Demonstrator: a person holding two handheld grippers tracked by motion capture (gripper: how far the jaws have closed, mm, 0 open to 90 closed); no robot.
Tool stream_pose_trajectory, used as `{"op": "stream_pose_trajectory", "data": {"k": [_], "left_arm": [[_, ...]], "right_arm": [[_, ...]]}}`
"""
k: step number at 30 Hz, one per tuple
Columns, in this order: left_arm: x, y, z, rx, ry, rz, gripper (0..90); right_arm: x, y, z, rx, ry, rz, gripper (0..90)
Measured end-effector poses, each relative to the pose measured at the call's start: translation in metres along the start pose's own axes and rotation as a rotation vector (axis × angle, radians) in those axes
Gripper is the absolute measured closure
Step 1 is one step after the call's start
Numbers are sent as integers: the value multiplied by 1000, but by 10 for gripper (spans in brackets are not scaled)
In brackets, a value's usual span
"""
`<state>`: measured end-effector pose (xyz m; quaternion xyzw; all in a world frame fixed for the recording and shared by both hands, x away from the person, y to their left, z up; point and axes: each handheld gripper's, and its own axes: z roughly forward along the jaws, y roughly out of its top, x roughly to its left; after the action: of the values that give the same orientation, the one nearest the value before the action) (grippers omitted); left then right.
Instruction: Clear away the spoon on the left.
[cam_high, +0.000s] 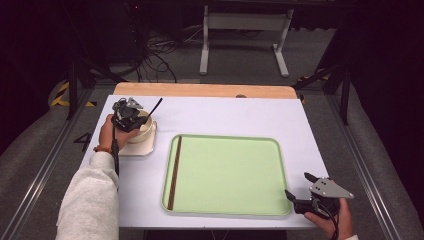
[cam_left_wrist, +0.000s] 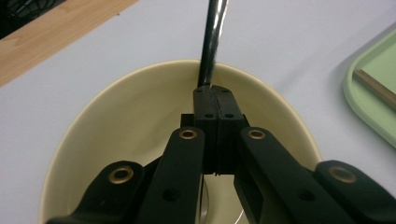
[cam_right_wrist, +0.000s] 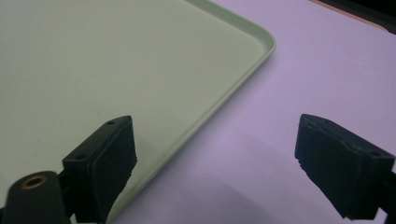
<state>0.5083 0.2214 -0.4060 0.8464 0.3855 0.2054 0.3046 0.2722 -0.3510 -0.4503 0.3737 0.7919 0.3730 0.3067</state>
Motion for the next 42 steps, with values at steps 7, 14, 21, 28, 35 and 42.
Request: {"op": "stream_pose_trajectory", "data": {"k": [7, 14, 21, 28, 35, 42], "left_arm": [[4, -2, -15, -61, 0, -38, 900], [0, 0, -36, -138, -7, -48, 900], [-4, 2, -38, -121, -17, -16, 900], [-2, 2, -11, -17, -15, 20, 900], [-1, 1, 4, 57, 6, 44, 752], [0, 2, 19, 114, 62, 55, 639]], "right_arm": [[0, 0, -1, -1, 0, 0, 129], [1, 0, 0, -2, 0, -4, 130], [1, 1, 1, 2, 4, -3, 130], [0, 0, 1, 5, 5, 0, 129], [-1, -2, 0, 8, 5, 4, 128], [-1, -3, 1, 16, 3, 9, 128]]}}
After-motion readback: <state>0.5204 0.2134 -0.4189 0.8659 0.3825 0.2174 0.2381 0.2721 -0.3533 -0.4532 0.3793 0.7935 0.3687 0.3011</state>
